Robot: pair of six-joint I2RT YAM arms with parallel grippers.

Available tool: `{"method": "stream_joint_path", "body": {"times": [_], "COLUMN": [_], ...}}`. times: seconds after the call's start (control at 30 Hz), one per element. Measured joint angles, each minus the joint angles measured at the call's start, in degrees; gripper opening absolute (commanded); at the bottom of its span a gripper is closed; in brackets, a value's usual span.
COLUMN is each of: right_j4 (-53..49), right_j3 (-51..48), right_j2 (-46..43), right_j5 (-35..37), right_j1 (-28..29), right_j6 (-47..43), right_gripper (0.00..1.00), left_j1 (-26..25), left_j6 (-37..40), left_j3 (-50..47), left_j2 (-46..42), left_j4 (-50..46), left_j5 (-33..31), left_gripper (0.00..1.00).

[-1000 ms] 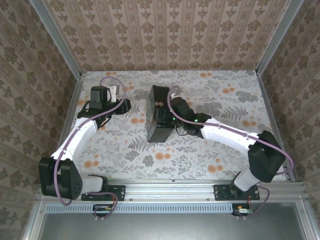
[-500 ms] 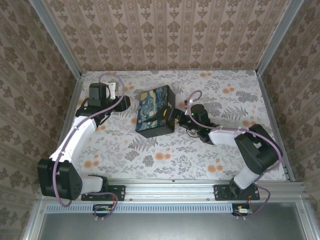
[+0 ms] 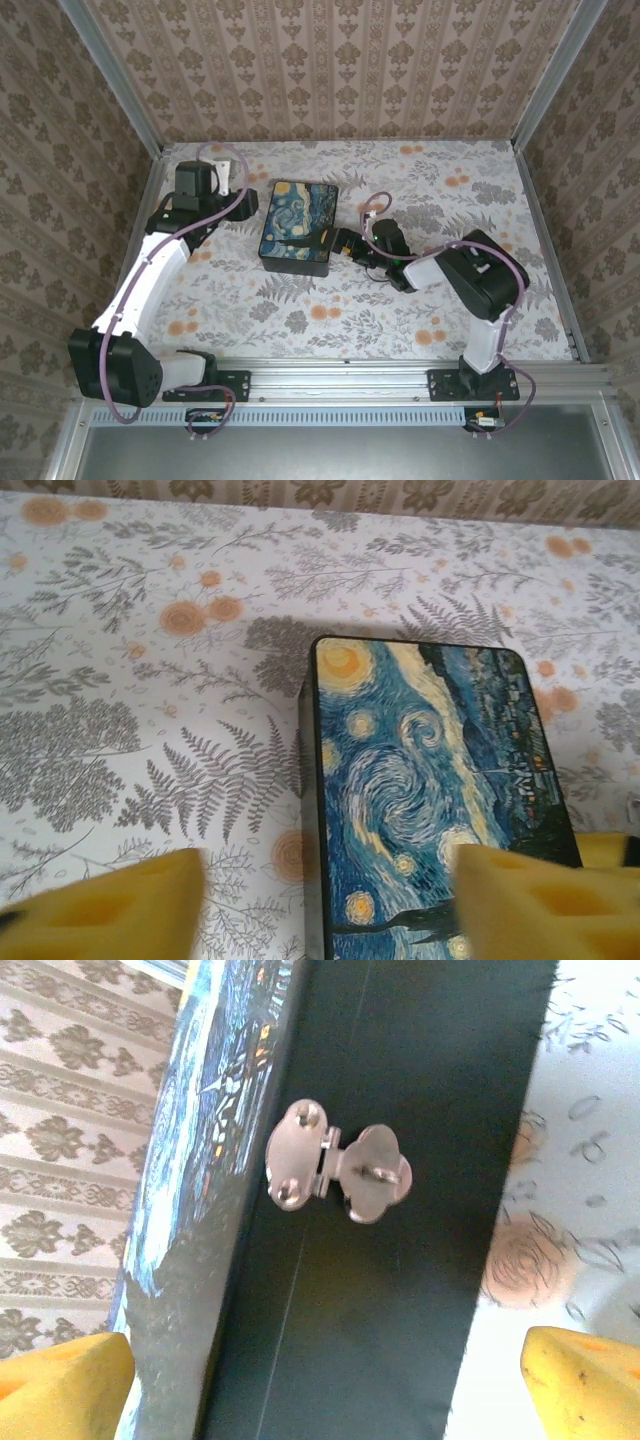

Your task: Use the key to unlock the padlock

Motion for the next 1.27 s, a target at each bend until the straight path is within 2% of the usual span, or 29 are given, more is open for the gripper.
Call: {"method": "stream_joint_path", "body": {"times": [0.13,0.23,0.33,0.4,0.53,0.67,0.77,1.0,1.27], "right_j4": [-18.91,-25.79,-27.12,-27.08,-21.18,-15.61,-6.84,0.85,2.89], "right_j3": [2.51,2.12,-0.90,-3.67,-12.17,-14.73,-15.15,-16.83,-16.83], "right_j2": [-13.57,-26.47,-36.35,-38.62,-34.80,-24.46,-18.10,-16.04,-16.04], "right_j5": [8.15,18.21,24.59,28.06,30.34,28.87,25.59,22.51,22.18], "right_j1": [-0.33,-3.04,-10.97,-17.42,-26.75,-29.11,-29.83,-30.14,-30.14], "right_j6": [-11.50,-22.05,-30.95,-34.86,-39.85,-44.30,-46.38,-48.09,-48.30], "right_gripper": [1.00,1.00,1.00,1.00,1.00,1.00,1.00,1.00,1.00], "left_j1": [-0.28,0.79,5.60,9.84,12.00,12.15,12.92,12.61,12.74], "left_j6": [1.22,6.43,9.35,10.25,11.76,12.96,13.70,14.12,14.21], "left_j3": [-5.09,-15.67,-25.24,-30.71,-39.45,-42.23,-43.01,-42.47,-42.36], "left_j2": [-0.33,-2.69,-3.45,-2.73,3.04,14.64,17.22,17.20,17.20], "left_j4": [4.02,12.74,20.22,27.47,46.34,62.60,68.02,73.81,74.34], "left_j5": [-5.49,-10.78,-14.14,-15.72,-15.72,-14.03,-11.34,-11.93,-11.67], "left_gripper": [1.00,1.00,1.00,1.00,1.00,1.00,1.00,1.00,1.00]}}
